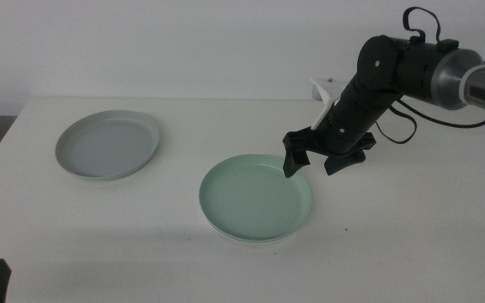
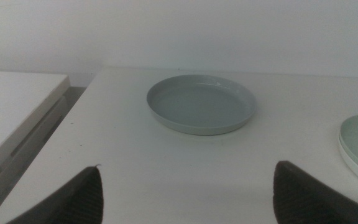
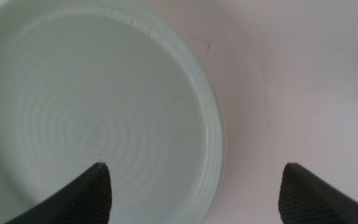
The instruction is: Stack the three bowls on top of each other.
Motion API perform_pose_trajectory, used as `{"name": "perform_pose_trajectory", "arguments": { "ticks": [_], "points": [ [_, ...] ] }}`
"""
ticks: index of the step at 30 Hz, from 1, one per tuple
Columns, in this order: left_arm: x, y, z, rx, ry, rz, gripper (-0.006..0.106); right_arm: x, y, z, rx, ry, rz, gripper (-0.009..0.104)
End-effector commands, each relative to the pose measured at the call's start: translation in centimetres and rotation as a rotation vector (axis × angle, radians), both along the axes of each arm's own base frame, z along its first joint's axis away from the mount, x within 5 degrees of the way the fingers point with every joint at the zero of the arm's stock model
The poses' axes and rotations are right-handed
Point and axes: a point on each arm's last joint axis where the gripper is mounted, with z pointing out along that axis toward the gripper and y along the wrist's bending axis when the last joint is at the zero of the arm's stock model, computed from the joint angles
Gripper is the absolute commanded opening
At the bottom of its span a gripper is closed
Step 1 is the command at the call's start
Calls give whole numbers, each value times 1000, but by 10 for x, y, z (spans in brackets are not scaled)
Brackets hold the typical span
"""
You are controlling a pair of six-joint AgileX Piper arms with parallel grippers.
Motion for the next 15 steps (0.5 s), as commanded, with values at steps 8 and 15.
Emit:
{"name": "perform_pose_trajectory", "arguments": {
  "ticks": [8, 15],
  "points": [
    [0, 0, 1, 5, -15, 2, 94, -49, -43, 141, 57, -278, 77, 91],
    [0, 0, 1, 5, -15, 2, 94, -168, -77, 224, 164, -686, 188, 91]
  ]
}}
